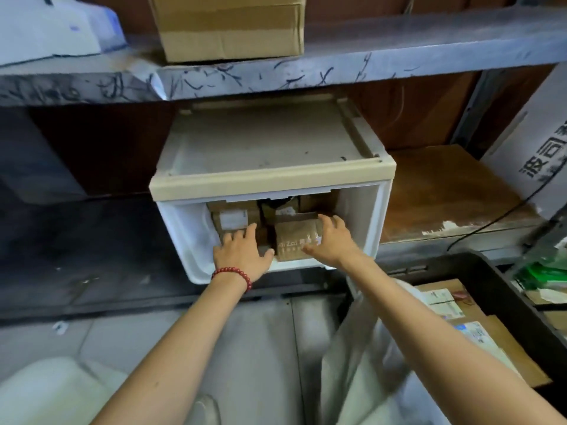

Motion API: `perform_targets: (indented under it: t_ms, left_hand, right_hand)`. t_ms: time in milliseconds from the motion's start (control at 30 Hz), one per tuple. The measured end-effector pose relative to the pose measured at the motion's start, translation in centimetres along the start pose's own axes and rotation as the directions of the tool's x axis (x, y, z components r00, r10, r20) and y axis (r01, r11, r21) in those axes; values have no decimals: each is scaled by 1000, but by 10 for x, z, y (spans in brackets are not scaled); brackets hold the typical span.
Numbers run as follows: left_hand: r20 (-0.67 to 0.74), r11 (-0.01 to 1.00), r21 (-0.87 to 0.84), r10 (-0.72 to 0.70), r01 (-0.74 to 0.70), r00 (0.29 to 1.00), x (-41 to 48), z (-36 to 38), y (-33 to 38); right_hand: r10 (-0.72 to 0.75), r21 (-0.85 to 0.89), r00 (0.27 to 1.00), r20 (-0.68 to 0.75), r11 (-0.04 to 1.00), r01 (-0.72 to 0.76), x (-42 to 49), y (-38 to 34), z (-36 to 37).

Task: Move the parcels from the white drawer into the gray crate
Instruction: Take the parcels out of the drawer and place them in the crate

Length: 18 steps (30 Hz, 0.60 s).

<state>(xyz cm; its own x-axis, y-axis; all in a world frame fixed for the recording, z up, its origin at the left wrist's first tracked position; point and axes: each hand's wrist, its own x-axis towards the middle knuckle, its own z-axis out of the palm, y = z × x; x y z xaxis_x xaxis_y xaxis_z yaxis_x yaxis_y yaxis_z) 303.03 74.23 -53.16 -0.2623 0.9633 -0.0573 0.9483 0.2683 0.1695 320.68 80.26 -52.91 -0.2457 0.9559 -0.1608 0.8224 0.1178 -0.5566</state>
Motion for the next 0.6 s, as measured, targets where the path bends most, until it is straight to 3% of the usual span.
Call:
perform_targets:
  t_ms: [233, 367, 467, 600]
  left_hand:
    - [118, 991, -134, 1, 15, 993, 30, 35, -4]
    - [234, 951, -301, -3, 75, 972, 54, 52, 11]
    - [203, 955, -288, -11, 71, 979, 67, 62, 23]
    - [257, 842, -505, -66, 192, 964, 78, 69, 33]
  right_hand:
    - [277, 217, 959, -59, 941, -259, 42, 26, 24]
    - [331, 309, 942, -46, 902, -302, 63, 32, 30]
    - [330, 285, 944, -17, 906, -312, 70, 32, 41]
    - [392, 206, 919, -46, 904, -375, 73, 31, 33]
